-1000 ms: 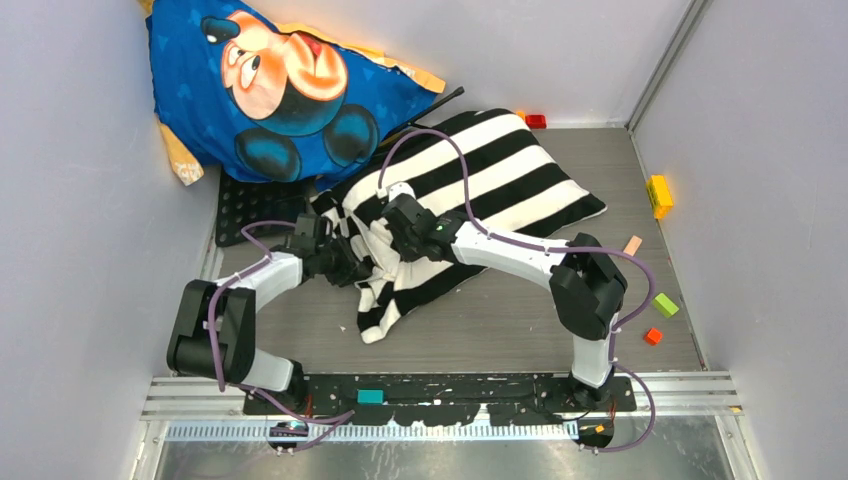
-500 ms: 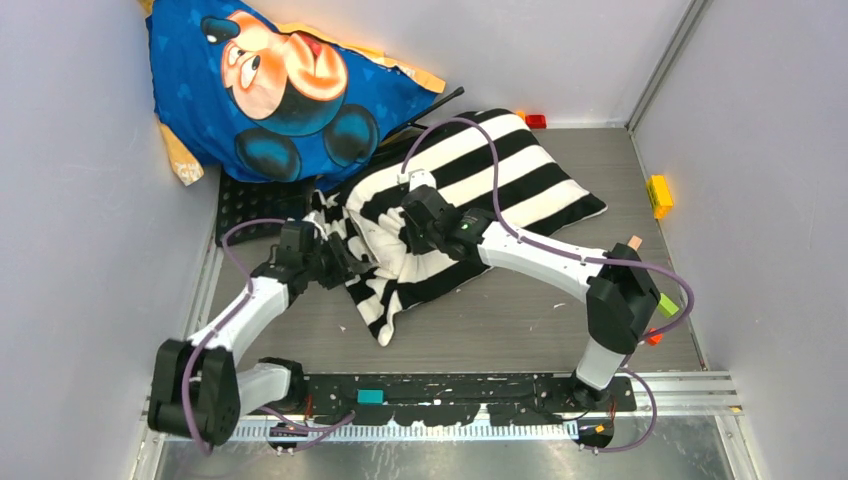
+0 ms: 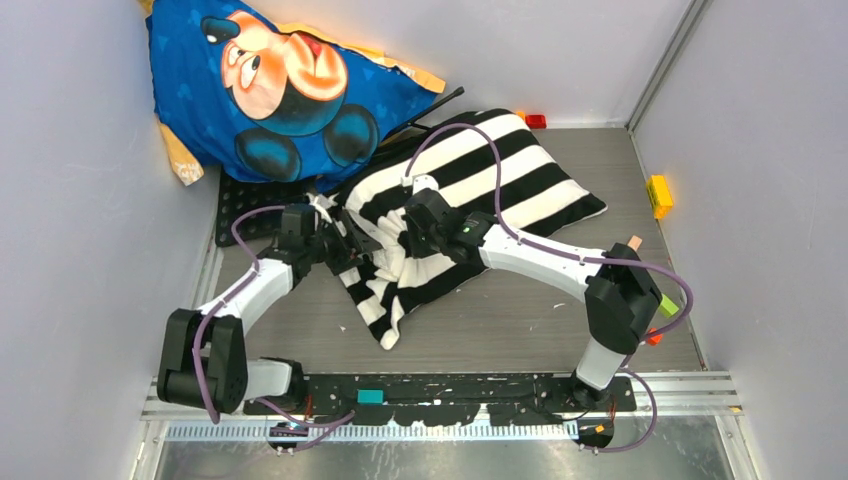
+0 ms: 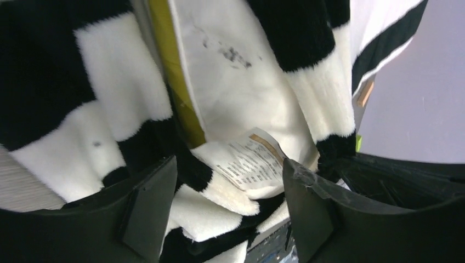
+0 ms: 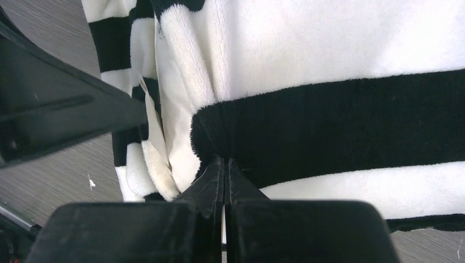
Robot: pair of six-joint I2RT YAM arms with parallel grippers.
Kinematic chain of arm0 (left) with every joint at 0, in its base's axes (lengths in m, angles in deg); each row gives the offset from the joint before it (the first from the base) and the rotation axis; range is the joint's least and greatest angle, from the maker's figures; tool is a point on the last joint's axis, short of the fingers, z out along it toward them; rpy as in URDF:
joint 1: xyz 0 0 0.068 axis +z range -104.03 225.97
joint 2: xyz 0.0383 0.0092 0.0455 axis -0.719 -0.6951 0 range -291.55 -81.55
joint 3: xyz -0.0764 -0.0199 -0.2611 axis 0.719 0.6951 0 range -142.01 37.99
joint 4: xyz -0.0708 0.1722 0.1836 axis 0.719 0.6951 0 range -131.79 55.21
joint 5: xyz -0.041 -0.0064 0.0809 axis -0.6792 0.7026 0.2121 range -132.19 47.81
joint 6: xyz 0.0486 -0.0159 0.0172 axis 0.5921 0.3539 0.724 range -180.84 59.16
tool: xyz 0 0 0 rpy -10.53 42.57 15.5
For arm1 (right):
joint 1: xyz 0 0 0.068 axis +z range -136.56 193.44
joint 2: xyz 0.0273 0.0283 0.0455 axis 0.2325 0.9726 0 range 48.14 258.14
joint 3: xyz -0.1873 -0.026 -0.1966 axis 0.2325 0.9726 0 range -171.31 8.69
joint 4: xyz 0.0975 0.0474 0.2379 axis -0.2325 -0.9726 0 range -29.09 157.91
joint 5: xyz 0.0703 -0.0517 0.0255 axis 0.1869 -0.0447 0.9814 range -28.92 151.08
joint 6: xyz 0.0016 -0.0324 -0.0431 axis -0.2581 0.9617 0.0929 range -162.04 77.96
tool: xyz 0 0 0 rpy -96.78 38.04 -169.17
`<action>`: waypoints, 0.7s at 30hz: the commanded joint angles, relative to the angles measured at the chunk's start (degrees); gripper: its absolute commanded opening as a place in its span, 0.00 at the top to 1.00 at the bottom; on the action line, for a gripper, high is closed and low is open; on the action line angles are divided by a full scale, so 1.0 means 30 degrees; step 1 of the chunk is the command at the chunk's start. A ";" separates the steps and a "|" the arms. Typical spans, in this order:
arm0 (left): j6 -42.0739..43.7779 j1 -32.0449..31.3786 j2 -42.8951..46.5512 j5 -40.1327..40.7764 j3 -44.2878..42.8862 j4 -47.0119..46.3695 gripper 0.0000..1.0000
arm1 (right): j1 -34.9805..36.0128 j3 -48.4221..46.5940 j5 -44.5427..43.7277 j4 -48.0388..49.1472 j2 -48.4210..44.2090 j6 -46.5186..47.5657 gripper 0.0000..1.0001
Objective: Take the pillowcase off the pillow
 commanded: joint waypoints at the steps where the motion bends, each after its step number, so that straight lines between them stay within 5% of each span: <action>1: -0.0805 0.1240 0.0784 0.1787 -0.0587 -0.0332 0.23 | -0.0030 0.0087 0.0147 0.0801 -0.1407 -0.0416 1.00; 8: -0.2494 0.3894 0.0137 -0.1217 0.0708 -0.4508 0.21 | -0.0087 -0.0110 0.0450 0.0792 -0.1426 -0.0394 1.00; 21: -0.3955 0.1732 -0.2339 -0.1654 -0.0098 -0.6369 0.37 | -0.0087 -0.0564 0.1461 0.1351 -0.0637 -0.0921 1.00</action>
